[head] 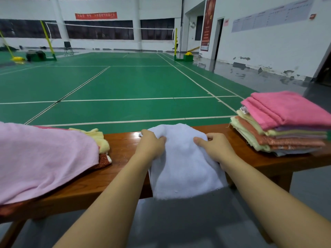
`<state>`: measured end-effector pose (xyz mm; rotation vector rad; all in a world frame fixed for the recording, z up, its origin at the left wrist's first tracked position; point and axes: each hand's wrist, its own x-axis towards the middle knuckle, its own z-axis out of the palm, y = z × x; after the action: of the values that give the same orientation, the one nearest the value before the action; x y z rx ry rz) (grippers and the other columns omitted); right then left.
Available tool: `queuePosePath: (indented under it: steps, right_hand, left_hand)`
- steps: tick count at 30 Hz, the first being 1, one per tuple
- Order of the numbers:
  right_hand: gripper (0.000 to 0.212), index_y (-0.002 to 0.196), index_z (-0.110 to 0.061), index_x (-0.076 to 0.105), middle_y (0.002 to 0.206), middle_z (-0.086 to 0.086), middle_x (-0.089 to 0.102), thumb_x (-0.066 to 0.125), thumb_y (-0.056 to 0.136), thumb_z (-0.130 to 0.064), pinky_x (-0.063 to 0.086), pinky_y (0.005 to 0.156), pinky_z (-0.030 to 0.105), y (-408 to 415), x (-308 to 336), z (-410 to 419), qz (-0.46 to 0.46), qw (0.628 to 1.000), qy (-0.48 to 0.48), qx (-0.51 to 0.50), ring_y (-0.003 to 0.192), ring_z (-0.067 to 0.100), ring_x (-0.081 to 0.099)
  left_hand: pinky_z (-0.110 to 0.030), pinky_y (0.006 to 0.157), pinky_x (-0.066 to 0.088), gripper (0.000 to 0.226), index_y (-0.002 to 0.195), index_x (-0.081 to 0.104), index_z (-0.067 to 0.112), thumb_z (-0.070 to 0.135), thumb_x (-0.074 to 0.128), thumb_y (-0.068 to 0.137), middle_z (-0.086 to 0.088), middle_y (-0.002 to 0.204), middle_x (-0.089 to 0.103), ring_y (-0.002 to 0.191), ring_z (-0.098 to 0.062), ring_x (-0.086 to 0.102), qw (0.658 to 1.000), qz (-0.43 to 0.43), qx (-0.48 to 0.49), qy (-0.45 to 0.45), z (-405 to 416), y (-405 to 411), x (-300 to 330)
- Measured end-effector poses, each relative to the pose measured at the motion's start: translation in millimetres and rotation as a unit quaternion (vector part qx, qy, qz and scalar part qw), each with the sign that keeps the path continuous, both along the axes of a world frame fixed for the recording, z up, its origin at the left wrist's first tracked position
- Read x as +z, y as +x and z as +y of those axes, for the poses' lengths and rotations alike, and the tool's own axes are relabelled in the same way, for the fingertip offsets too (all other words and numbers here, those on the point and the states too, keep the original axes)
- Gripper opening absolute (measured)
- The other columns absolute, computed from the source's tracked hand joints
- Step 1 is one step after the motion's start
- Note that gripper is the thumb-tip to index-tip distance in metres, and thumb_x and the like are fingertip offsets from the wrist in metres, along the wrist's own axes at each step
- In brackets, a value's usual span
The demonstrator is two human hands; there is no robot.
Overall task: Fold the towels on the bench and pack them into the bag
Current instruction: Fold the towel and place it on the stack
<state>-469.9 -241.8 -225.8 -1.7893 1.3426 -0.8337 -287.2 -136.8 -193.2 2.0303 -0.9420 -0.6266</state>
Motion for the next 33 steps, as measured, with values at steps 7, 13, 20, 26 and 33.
queuePosePath:
  steps: [7, 13, 20, 26, 33]
  right_hand:
    - [0.036, 0.081, -0.016, 0.078, 0.137, -0.007, 0.061, 0.081, 0.077, -0.052, 0.048, 0.097, 0.043, -1.4, 10.9, 6.1, -0.148, 0.987, -0.044, -0.033, 0.115, 0.014, 0.057]
    - [0.027, 0.091, -0.012, 0.079, 0.114, -0.017, 0.073, 0.081, 0.082, -0.038, 0.059, 0.089, 0.043, 0.9, 39.5, 31.6, -0.301, 0.948, -0.099, -0.009, 0.109, 0.01, 0.069]
    - [0.029, 0.108, -0.033, 0.064, 0.106, -0.008, 0.073, 0.074, 0.083, -0.043, 0.058, 0.079, 0.03, 1.6, 51.8, 41.9, -0.284, 0.944, -0.147, 0.079, 0.097, 0.011, 0.071]
    - [0.033, 0.118, -0.037, 0.055, 0.106, -0.008, 0.071, 0.071, 0.09, -0.04, 0.06, 0.073, 0.031, 4.5, 45.7, 34.4, -0.228, 0.966, -0.089, 0.084, 0.088, 0.009, 0.072]
    - [0.058, 0.139, -0.016, 0.051, 0.138, 0.003, 0.058, 0.071, 0.09, -0.041, 0.047, 0.092, 0.037, 10.5, 9.8, 13.7, 0.062, 0.996, -0.041, 0.055, 0.118, 0.024, 0.057]
  left_hand:
    - [-0.042, 0.112, 0.028, 0.064, 0.143, 0.036, 0.023, 0.044, 0.068, 0.092, -0.007, 0.13, 0.059, 0.123, -0.027, 0.052, 0.969, 0.02, 0.133, -0.207, 9.6, -5.1, 10.5]
    - [-0.042, 0.115, 0.033, 0.04, 0.123, 0.055, 0.036, 0.048, 0.072, 0.089, 0.012, 0.112, 0.061, 0.095, 0.002, 0.057, 0.914, -0.043, 0.1, -0.39, 15.9, -0.2, 27.9]
    - [-0.038, 0.052, 0.037, 0.034, 0.127, 0.054, 0.031, 0.04, 0.066, 0.097, -0.002, 0.073, 0.052, 0.052, -0.028, 0.037, 0.887, -0.09, 0.042, -0.451, 25.1, 7.8, 42.6]
    - [-0.045, 0.084, 0.052, 0.055, 0.149, 0.031, 0.036, 0.04, 0.057, 0.101, -0.013, 0.109, 0.067, 0.091, -0.023, 0.066, 0.943, -0.076, 0.007, -0.324, 20.5, 23.4, 34.8]
    - [-0.042, 0.118, 0.034, 0.072, 0.158, 0.024, 0.031, 0.034, 0.063, 0.098, -0.009, 0.158, 0.039, 0.142, -0.028, 0.041, 0.992, -0.027, -0.072, -0.102, 4.0, 30.2, -3.0]
